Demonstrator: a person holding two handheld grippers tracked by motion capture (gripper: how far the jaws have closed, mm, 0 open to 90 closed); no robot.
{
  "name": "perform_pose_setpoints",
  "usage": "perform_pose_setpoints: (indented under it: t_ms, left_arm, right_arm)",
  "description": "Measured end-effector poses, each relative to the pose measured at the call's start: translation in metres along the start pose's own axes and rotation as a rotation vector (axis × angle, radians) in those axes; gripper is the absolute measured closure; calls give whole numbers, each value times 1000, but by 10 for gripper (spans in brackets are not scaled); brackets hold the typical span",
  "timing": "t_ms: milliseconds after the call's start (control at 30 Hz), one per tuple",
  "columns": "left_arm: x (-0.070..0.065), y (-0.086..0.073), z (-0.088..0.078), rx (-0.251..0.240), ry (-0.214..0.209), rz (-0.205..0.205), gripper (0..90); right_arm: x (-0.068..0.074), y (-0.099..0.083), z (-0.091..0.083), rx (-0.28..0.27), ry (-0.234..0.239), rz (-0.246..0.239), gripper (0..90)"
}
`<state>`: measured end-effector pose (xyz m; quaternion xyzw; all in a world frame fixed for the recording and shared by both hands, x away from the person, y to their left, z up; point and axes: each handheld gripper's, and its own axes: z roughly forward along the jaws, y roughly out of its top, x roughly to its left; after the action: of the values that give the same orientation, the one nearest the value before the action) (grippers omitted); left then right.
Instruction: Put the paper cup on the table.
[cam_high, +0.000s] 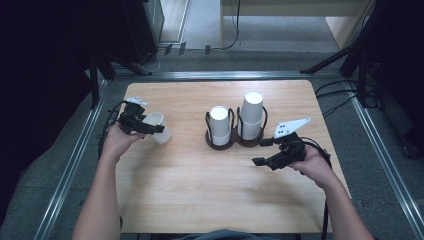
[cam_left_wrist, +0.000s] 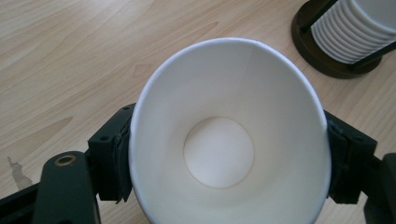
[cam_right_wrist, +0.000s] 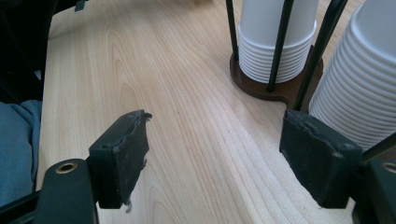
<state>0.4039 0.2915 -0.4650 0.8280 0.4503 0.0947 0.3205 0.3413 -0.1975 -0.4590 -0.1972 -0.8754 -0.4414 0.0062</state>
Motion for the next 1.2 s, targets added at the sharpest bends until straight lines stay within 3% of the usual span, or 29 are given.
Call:
perform_pose_setpoints:
  t_ms: [200,600,1200]
  left_arm:
    - [3,-1,5,11,38,-6,201]
    - [5,-3,11,30,69,-1,194]
    - [2,-3,13,39,68,19,176]
  right_arm:
    - [0,-1,1,4,-1,-1,238]
    - [0,-1,2,2,7,1,238]
    - [0,-1,2,-6,16,4,238]
